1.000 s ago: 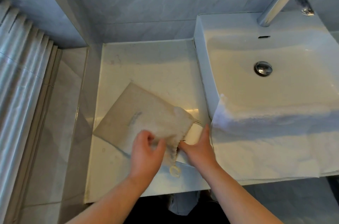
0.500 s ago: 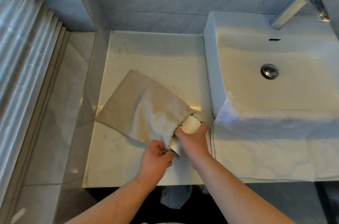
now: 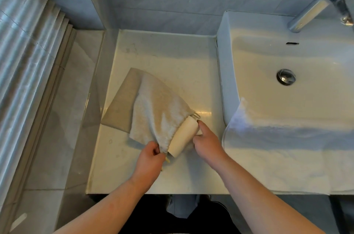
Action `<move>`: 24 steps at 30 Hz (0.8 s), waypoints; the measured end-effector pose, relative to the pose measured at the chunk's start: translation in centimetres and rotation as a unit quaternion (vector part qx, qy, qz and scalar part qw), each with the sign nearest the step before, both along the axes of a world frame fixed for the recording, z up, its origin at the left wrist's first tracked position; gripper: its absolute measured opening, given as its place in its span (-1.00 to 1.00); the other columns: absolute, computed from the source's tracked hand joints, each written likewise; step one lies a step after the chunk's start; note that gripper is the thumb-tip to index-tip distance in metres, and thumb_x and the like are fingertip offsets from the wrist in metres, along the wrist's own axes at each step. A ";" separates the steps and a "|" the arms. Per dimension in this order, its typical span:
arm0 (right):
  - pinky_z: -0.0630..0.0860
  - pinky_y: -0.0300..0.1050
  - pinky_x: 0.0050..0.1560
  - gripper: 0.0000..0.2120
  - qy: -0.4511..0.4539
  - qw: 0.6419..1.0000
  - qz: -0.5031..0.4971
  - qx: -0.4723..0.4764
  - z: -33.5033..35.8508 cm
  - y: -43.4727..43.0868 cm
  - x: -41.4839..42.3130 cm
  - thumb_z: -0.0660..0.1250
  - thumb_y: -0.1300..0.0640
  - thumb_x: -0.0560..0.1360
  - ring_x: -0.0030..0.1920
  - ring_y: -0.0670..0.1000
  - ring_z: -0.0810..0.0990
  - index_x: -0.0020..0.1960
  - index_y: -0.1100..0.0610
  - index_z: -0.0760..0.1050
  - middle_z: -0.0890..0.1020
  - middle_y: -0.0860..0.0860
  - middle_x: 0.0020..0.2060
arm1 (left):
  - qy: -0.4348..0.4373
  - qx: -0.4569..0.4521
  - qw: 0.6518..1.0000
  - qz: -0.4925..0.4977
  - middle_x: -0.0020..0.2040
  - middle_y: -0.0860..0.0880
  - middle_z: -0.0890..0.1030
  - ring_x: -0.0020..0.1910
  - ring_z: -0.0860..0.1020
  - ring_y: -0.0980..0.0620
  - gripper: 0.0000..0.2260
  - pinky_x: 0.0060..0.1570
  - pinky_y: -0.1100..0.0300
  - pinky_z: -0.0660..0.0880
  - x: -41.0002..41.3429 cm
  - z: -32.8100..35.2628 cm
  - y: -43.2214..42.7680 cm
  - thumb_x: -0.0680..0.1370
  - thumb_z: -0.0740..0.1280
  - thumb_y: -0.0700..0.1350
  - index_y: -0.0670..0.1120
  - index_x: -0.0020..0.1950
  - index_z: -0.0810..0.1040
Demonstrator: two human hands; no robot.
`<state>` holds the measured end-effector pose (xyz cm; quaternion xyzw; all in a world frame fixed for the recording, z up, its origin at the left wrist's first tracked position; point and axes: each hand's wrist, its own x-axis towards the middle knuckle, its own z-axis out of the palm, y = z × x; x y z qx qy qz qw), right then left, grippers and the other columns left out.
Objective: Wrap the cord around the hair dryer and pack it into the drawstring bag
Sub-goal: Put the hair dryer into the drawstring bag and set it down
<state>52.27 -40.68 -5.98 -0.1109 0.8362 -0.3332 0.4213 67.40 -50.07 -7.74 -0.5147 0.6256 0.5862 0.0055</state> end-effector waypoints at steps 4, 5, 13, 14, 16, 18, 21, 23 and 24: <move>0.41 0.09 0.30 -0.12 0.231 0.942 0.222 0.099 0.3 0.1 -2.4 0.34 0.07 0.41 0.46 0.21 0.23 0.55 -0.10 -0.13 0.07 0.12 0.52 | 0.001 -0.010 1.000 0.008 -0.34 -0.05 0.36 -0.37 0.32 0.05 -0.80 -0.50 0.36 0.28 1.0 -0.6 0.4 0.45 0.30 -0.35 -0.14 -0.22 0.32; 0.37 0.08 0.34 -0.04 0.229 0.935 0.258 0.086 0.3 -0.2 -3.0 0.38 0.08 0.39 0.52 0.19 0.12 0.55 -0.13 -0.20 -0.09 0.06 0.57 | 0.001 -0.013 1.000 0.005 -0.32 -0.05 0.39 -0.37 0.34 0.06 -0.80 -0.48 0.35 0.29 1.1 -0.6 0.7 0.42 0.34 -0.33 -0.14 -0.19 0.33; 0.47 -0.18 -0.02 -0.10 0.144 0.907 0.393 0.050 0.2 -3.5 -5.4 0.60 0.06 0.16 0.23 0.08 0.49 0.39 0.03 0.23 0.41 0.03 0.30 | 0.001 -0.022 1.000 0.005 -0.05 -0.01 0.55 -0.12 0.57 0.12 -0.53 -0.25 0.30 0.47 -0.3 0.4 1.2 0.30 0.60 -0.05 -0.02 0.01 0.38; 0.43 -0.22 -0.17 -0.15 0.146 0.914 0.376 0.044 0.2 -3.3 -5.3 0.59 0.03 0.16 0.10 0.05 0.55 0.34 0.03 0.26 0.49 -0.01 0.14 | -0.005 -0.032 0.999 0.002 -0.05 0.00 0.54 -0.12 0.56 0.14 -0.52 -0.24 0.29 0.48 -0.4 0.4 1.0 0.29 0.60 -0.03 -0.01 0.02 0.38; 0.41 -0.18 -0.19 -0.23 0.139 0.931 0.335 0.035 0.2 -2.4 -4.9 0.58 -0.05 0.18 0.01 0.03 0.57 0.27 0.03 0.29 0.55 -0.03 0.03 | -0.018 -0.054 0.998 -0.009 -0.04 0.02 0.54 -0.11 0.57 0.13 -0.51 -0.20 0.21 0.55 -0.3 0.1 0.3 0.29 0.59 0.01 -0.01 0.04 0.38; 0.45 -0.13 -0.13 -0.29 0.134 0.942 0.304 0.036 -0.1 -1.5 -4.2 0.57 -0.10 0.19 -0.01 0.02 0.56 0.22 0.03 0.33 0.56 -0.04 0.03 | -0.033 -0.084 0.996 -0.024 -0.02 0.01 0.53 -0.09 0.58 0.07 -0.48 -0.14 0.09 0.60 -0.2 -0.2 -0.7 0.27 0.57 0.06 -0.01 0.06 0.37; 0.48 -0.10 -0.17 -0.38 0.121 0.961 0.247 0.037 -0.9 -0.5 -2.8 0.59 -0.10 0.18 -0.09 0.02 0.56 0.07 0.04 0.34 0.56 -0.04 -0.08 | -0.040 -0.115 0.991 -0.047 0.05 0.00 0.52 -0.03 0.55 0.05 -0.45 -0.06 0.06 0.58 -0.3 -0.5 -2.2 0.29 0.57 0.03 0.00 0.14 0.37; 0.49 -0.09 -0.19 -0.38 0.110 0.968 0.223 0.029 -1.1 -0.1 -2.2 0.60 -0.08 0.18 -0.12 0.02 0.55 0.04 0.03 0.30 0.54 -0.04 -0.13 | -0.033 -0.123 0.989 -0.079 0.06 0.01 0.52 -0.01 0.54 0.05 -0.45 -0.06 0.12 0.55 -0.3 -0.5 -3.0 0.31 0.58 -0.01 -0.01 0.18 0.39; 0.49 -0.08 -0.18 -0.37 0.111 0.969 0.218 0.028 -1.2 0.0 -2.0 0.60 -0.06 0.19 -0.12 0.03 0.54 0.06 0.03 0.28 0.53 -0.03 -0.13 | -0.031 -0.126 0.986 -0.102 0.06 0.02 0.52 0.00 0.54 0.06 -0.46 -0.06 0.14 0.54 -0.2 -0.6 -3.4 0.31 0.58 -0.02 -0.01 0.18 0.40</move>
